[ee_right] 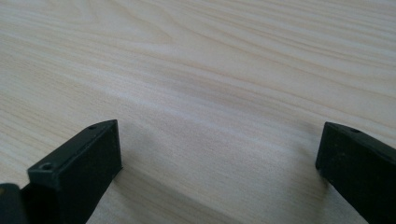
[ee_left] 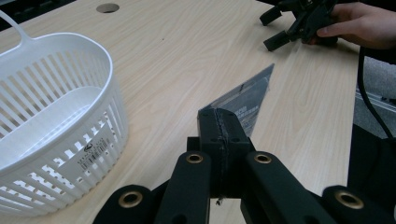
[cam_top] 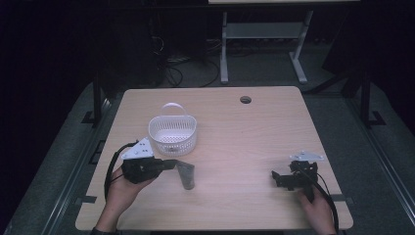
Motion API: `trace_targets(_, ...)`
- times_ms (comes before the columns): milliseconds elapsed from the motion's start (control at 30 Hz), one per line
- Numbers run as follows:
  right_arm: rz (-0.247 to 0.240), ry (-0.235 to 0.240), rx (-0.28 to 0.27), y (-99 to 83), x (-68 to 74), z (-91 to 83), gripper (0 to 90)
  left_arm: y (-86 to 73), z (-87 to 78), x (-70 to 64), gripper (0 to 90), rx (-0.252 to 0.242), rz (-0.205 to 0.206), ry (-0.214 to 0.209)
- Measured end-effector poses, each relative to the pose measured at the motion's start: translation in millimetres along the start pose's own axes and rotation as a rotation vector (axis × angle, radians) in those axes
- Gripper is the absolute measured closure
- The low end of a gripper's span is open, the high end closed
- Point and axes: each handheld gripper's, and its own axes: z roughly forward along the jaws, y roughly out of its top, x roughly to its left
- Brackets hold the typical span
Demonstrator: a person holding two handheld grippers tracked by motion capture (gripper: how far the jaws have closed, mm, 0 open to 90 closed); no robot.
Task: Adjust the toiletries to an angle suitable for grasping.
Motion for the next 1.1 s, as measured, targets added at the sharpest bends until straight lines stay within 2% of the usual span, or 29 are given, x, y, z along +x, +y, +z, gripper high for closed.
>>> trace_targets(1100, 0.0, 0.0, 0.0, 0.0, 0.0, 0.0, 0.0, 10.9, 11.8, 15.8, 89.8, -0.005, 0.004, 0.019)
